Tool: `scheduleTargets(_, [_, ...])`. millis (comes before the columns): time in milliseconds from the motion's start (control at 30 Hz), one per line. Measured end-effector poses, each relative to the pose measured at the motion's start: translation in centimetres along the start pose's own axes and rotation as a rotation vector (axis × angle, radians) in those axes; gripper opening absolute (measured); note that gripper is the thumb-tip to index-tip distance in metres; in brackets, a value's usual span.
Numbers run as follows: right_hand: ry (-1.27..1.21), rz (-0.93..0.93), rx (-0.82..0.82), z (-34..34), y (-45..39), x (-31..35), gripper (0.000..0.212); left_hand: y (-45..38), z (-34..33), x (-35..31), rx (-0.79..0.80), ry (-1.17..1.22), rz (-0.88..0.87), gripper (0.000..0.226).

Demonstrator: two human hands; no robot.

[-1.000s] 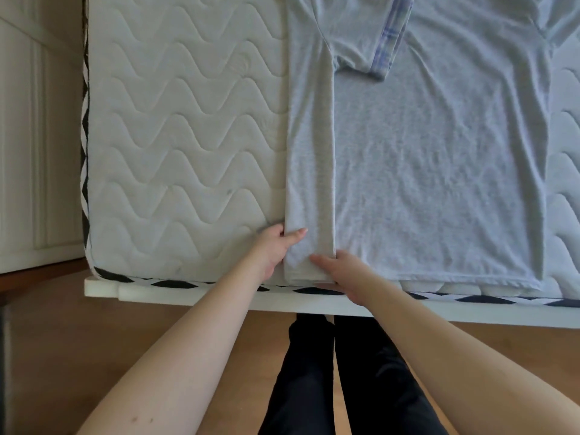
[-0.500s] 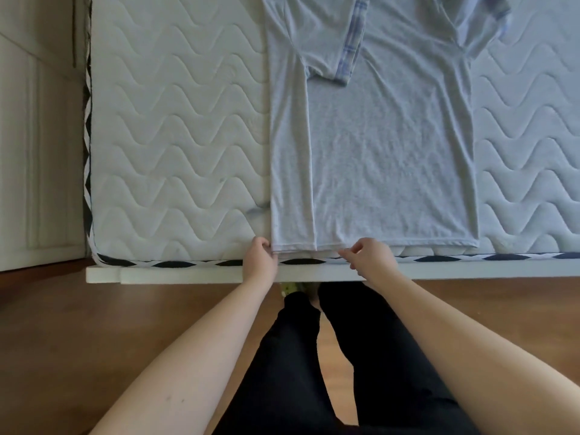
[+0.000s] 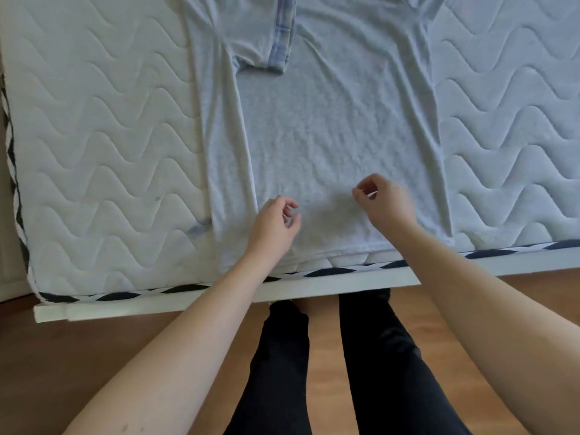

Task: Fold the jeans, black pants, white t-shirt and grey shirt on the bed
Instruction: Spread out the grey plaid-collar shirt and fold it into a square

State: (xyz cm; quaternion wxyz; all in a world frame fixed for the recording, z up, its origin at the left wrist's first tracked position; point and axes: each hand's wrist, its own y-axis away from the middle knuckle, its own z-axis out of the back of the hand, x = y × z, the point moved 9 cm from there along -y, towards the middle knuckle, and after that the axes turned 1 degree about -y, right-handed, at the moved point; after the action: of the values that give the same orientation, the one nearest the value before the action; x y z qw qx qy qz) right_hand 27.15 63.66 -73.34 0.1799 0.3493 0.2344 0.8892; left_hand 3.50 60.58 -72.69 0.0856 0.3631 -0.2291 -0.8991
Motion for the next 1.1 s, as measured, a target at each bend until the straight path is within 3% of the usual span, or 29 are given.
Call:
scheduleTargets(200, [-0.099,0.03,-0.095,6.2,-4.4,-1.0,0.02,-6.8,-3.7,-10.4,0.099,-0.156,-0.14,0.027])
scheduleTargets(333, [-0.167,0.014,-0.117,9.7,-8.7,-1.8,0.025,-12.6,-5.8,-16.0,0.19,-0.397,-0.247,0.046])
scheduleTargets(500, [-0.293,0.004,-0.155,14.4,-15.0,-1.4,0.029,-21.1,-5.3,-21.0,0.135,-0.608,-0.366,0.07])
scheduleTargets(667, [-0.472,-0.067,-0.155,16.4,-21.3,-0.2,0.044,-28.9,-3.4,-22.7,0.097,-0.728,-0.339,0.09])
scheduleTargets(867, [-0.633,-0.189,-0.194,18.1,-26.9,1.6,0.066,-34.6,-1.6,-21.8,0.228,-0.927,-0.256,0.132])
scheduleTargets(967, [-0.826,-0.32,-0.153,18.4,-29.7,2.7,0.051,-36.0,-2.0,-21.5,0.332,-0.975,-0.233,0.147])
scheduleTargets(1033, [-0.944,-0.403,-0.123,18.2,-31.1,3.4,0.042,-36.9,-2.4,-21.7,0.374,-0.972,-0.228,0.148])
scheduleTargets(1100, [-1.027,-0.451,-0.122,18.2,-32.3,3.7,0.046,-37.8,-2.1,-22.8,0.336,-0.904,-0.271,0.13])
